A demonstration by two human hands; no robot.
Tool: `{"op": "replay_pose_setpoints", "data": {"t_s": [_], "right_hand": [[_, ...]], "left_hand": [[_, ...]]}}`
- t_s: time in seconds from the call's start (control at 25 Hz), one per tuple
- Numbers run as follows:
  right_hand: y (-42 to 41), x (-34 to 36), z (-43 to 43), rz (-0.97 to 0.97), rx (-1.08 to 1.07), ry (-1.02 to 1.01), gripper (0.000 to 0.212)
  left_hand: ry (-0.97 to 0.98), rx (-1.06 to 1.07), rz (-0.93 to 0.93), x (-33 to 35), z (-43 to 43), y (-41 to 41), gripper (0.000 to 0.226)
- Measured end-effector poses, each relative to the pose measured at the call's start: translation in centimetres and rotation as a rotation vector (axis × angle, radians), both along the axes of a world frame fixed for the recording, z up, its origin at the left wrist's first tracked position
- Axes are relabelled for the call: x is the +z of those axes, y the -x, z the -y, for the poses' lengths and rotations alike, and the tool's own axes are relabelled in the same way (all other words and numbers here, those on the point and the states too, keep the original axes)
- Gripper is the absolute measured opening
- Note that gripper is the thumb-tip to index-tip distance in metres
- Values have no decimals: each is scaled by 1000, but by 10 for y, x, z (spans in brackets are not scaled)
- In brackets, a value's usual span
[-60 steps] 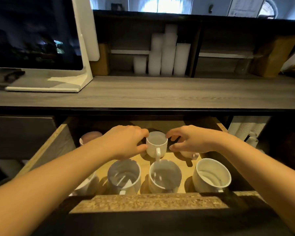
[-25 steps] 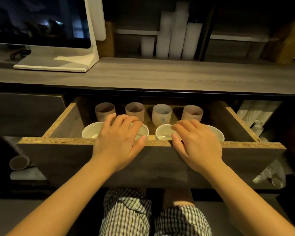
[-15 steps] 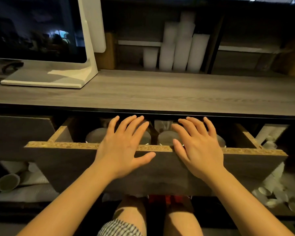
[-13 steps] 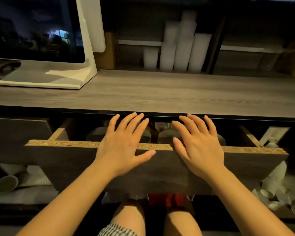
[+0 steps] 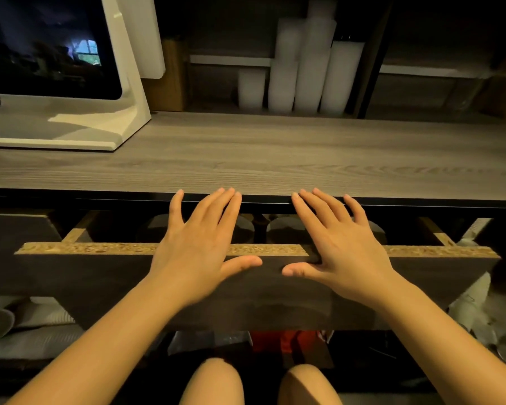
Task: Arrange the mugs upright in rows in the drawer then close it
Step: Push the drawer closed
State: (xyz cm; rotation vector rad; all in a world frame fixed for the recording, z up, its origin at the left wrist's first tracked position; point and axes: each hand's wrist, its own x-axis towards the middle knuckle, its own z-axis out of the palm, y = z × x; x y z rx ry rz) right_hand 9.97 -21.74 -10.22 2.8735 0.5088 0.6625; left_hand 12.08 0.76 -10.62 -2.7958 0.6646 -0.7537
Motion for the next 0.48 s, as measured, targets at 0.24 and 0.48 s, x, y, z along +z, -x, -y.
{"op": "replay_pose_setpoints", "data": {"t_s": [0.24, 0.48], "right_hand": [[-10, 2, -3, 41, -3, -126, 92], [-25, 6, -14, 116, -44, -220, 70]], "left_hand": [[99, -12, 50, 1, 7, -7, 80], [151, 46, 133, 3, 20, -18, 56]]}}
